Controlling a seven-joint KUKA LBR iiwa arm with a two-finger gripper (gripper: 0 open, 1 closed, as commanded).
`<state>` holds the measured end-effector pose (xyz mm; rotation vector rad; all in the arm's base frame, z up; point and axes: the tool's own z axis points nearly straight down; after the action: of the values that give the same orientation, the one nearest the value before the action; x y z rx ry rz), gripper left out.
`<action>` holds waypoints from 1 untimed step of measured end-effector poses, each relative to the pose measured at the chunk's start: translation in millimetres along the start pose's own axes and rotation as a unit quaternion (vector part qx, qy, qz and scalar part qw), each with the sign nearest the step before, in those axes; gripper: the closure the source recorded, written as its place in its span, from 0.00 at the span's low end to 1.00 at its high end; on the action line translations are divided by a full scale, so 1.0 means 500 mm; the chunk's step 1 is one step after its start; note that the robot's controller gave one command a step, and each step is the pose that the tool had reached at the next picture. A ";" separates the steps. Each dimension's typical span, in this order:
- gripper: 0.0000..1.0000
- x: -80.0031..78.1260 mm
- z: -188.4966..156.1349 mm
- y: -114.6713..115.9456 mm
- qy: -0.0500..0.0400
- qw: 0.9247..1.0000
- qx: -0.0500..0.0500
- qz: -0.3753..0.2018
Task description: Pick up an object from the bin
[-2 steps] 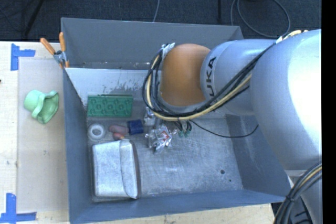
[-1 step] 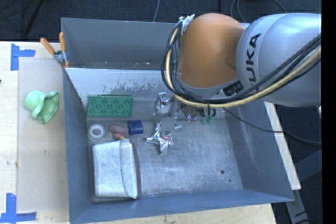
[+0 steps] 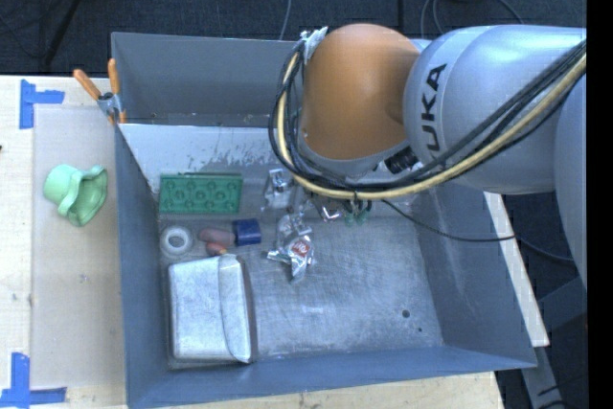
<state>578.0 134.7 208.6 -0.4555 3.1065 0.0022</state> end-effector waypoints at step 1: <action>1.00 -0.006 0.154 0.036 0.005 1.000 0.000 -0.024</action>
Offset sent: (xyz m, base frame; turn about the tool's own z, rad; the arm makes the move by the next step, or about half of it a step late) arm -0.0004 0.0178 -0.0717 -0.0482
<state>575.9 152.9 131.4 -0.5303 3.1043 0.0014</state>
